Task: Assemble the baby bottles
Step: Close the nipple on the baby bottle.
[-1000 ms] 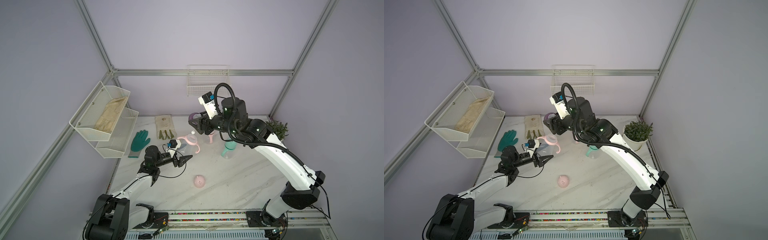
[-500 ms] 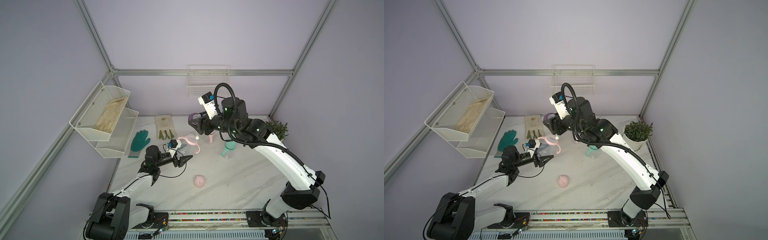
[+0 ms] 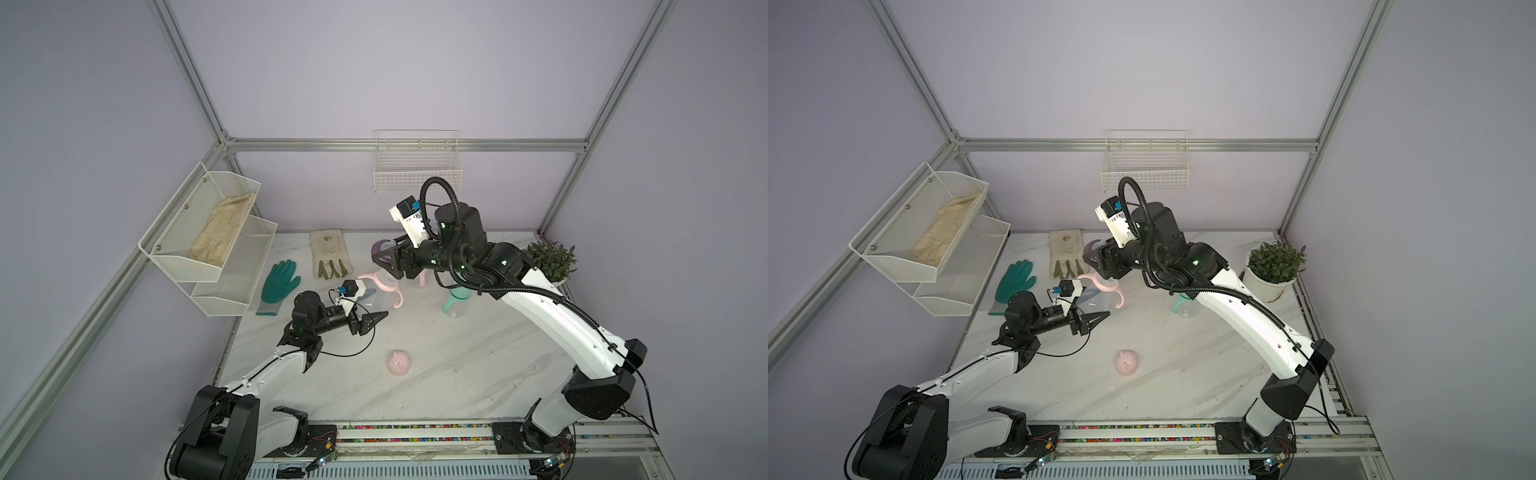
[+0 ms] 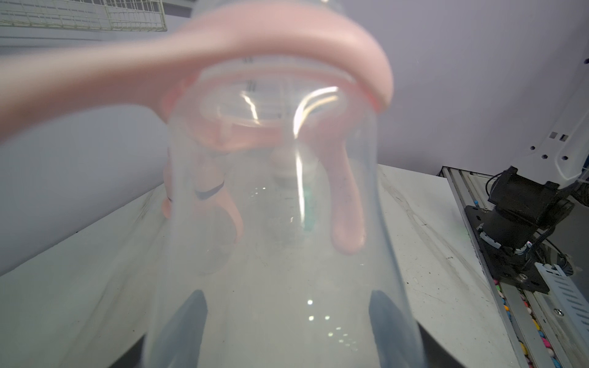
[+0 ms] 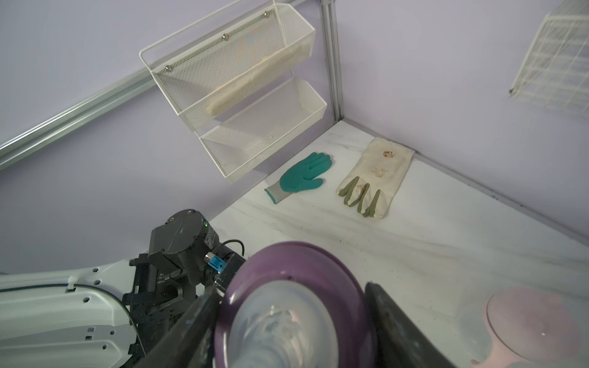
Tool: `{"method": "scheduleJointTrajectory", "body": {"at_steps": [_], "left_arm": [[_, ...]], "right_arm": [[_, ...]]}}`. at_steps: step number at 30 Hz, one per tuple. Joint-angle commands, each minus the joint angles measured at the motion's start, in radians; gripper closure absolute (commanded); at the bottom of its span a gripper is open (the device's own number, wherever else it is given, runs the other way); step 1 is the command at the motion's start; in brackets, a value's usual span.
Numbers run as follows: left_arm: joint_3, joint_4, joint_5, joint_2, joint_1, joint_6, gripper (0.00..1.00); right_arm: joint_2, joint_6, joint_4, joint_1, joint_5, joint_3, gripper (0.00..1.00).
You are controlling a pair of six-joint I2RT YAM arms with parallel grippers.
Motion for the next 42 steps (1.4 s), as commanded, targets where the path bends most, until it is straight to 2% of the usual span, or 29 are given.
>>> {"method": "scheduleJointTrajectory", "body": {"at_steps": [1, 7, 16, 42], "left_arm": [[0.073, 0.089, -0.032, -0.040, -0.034, -0.001, 1.00], [0.059, 0.147, -0.060, -0.051, -0.053, -0.005, 1.00], [0.066, 0.157, -0.070, -0.048, -0.070, -0.006, 1.00], [0.090, 0.163, -0.056, -0.057, -0.080, -0.003, 1.00]], "right_arm": [[-0.030, 0.061, 0.024, -0.052, -0.119, -0.040, 0.59], [-0.069, 0.099, 0.027, -0.140, -0.295, -0.114, 0.59], [-0.070, 0.118, 0.062, -0.164, -0.440, -0.182, 0.59], [-0.044, 0.138, 0.142, -0.165, -0.458, -0.271, 0.59]]}}
